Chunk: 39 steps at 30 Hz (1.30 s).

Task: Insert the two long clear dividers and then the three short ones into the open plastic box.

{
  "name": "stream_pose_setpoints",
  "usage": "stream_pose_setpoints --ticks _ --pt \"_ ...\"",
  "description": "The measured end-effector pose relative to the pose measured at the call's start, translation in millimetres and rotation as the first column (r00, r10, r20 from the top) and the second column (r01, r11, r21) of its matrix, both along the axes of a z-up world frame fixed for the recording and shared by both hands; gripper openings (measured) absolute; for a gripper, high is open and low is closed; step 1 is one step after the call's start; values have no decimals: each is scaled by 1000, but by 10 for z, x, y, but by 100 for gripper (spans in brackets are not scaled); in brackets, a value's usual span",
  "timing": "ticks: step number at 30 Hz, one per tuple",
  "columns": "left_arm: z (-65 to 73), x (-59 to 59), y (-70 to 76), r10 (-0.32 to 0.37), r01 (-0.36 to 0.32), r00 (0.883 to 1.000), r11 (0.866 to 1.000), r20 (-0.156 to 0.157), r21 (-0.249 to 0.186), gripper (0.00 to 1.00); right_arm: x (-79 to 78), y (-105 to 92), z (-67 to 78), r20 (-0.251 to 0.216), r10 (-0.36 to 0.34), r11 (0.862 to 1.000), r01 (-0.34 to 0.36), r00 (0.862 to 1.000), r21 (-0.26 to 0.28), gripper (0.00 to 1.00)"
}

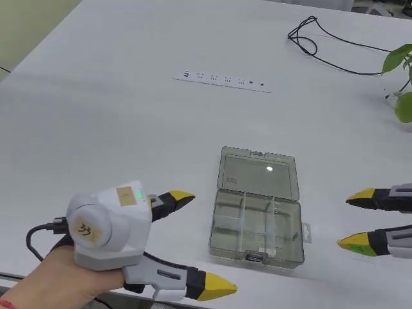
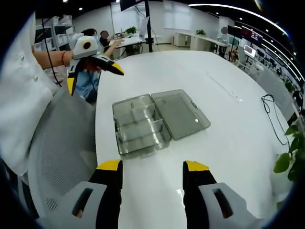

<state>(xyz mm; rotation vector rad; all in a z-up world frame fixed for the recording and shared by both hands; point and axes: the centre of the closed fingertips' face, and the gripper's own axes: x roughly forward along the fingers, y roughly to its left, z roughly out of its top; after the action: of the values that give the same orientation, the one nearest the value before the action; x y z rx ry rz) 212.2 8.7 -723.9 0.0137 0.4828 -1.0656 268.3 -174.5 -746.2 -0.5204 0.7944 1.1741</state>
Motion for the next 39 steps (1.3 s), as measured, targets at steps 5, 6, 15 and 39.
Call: stream_pose_setpoints --ticks 5,6,15,39 --pt "-15 1 -11 -4 4 1000 1000 -1 4 99 -7 -143 -99 -5 16 999 -16 1000 -48 53" --pt "-27 3 -11 -4 5 1000 1000 -5 5 99 -5 -180 -128 -6 23 998 -23 1000 -63 53" --pt "-39 28 6 -1 1 1000 1000 -9 12 99 -35 -404 -411 -28 133 971 -136 991 -197 53" --pt "-57 52 40 10 -10 1000 1000 -18 23 98 51 -743 -1006 -97 301 852 -313 949 -419 45"
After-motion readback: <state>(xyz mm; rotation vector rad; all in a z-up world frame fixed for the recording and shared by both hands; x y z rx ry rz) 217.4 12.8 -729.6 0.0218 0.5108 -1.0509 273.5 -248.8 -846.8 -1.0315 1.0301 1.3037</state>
